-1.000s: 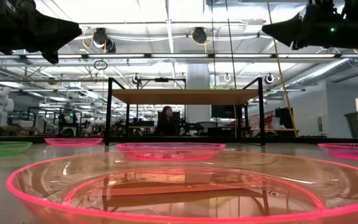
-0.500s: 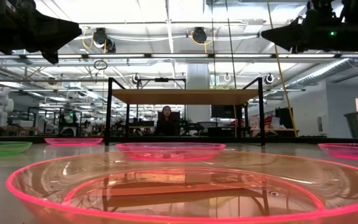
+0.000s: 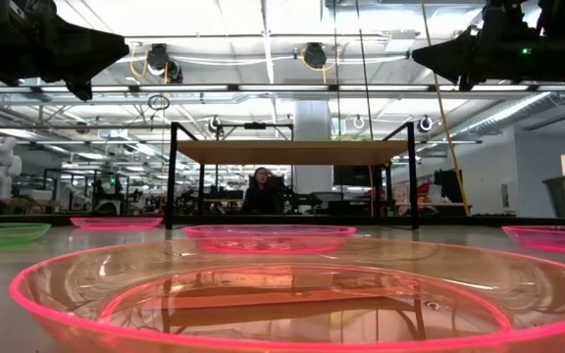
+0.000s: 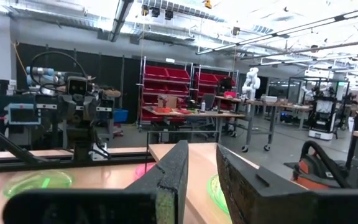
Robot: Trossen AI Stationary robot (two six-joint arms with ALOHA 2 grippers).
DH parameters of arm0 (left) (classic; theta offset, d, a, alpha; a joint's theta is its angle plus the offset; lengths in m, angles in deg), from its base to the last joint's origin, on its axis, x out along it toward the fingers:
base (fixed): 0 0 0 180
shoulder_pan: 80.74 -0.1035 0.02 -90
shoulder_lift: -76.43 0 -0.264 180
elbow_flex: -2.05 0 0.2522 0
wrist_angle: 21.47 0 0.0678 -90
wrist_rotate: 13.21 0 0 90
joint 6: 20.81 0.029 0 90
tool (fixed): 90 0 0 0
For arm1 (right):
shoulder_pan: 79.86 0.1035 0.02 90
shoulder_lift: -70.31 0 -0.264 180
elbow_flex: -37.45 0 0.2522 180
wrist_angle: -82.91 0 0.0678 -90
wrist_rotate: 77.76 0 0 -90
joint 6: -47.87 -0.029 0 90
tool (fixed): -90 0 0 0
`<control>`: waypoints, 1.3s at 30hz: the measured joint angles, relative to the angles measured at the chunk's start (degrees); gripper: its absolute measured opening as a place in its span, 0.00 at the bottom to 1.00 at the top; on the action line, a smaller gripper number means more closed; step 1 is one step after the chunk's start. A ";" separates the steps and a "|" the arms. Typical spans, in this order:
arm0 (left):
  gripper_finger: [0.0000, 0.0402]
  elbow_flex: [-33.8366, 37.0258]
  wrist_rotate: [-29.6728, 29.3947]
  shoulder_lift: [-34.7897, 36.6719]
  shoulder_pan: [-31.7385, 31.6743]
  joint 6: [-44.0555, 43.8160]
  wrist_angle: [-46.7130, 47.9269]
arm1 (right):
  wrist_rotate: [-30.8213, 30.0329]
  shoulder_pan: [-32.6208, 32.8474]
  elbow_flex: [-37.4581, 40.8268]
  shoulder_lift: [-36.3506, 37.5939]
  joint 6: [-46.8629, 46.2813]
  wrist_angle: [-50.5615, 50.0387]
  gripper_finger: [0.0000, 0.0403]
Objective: Place and stack plates onto a shelf
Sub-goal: Stack the pink plate on top of the green plate on the shelf
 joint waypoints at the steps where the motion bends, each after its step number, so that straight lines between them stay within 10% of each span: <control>1: 0.22 0.02 0.00 0.00 0.00 0.02 0.00 | 0.00 0.00 0.00 0.00 0.23 0.02 0.17; 39: 0.22 0.00 0.00 0.00 0.00 0.02 0.02 | -0.15 0.00 0.00 -0.02 1.28 0.63 0.17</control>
